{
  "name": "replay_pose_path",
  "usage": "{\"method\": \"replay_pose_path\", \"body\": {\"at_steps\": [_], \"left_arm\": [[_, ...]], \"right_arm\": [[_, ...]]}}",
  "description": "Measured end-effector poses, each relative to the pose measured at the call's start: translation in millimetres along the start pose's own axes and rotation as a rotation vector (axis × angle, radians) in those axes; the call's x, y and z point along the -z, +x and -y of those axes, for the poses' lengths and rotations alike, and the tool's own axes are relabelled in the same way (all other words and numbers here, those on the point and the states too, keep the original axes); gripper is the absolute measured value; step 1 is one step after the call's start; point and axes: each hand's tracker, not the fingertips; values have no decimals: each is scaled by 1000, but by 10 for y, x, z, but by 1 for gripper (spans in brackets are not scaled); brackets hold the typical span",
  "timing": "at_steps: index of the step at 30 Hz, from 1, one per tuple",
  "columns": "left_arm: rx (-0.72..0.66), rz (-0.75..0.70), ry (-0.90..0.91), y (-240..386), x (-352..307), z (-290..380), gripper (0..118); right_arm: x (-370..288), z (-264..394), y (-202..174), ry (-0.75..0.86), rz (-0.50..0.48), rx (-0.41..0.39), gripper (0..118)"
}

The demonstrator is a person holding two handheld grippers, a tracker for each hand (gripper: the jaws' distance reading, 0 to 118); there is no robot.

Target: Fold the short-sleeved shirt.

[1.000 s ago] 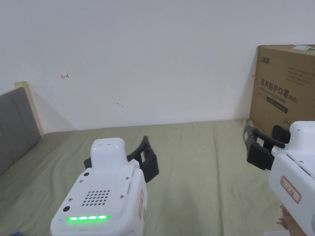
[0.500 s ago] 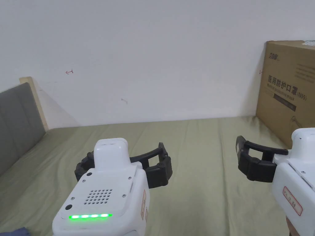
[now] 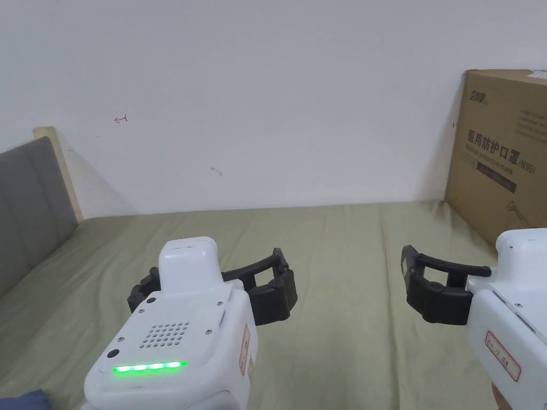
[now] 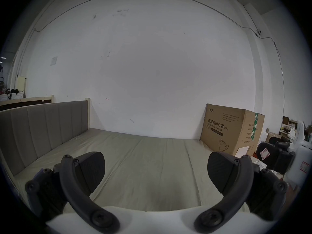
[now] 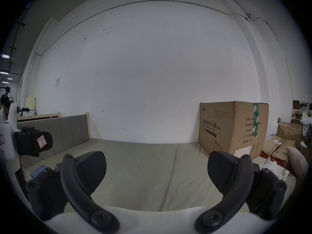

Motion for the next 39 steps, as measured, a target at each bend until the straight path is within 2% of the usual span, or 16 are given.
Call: {"method": "replay_pose_path", "body": {"at_steps": [29,39], "left_arm": [[29,-6,14,81,-37,-32,118],[-36,11,-12,44,-10,-23,118]], "right_arm": [[-11,3,-43,-21,-15,22,118],[-10,24,-44,-32,-15,34,118]]}}
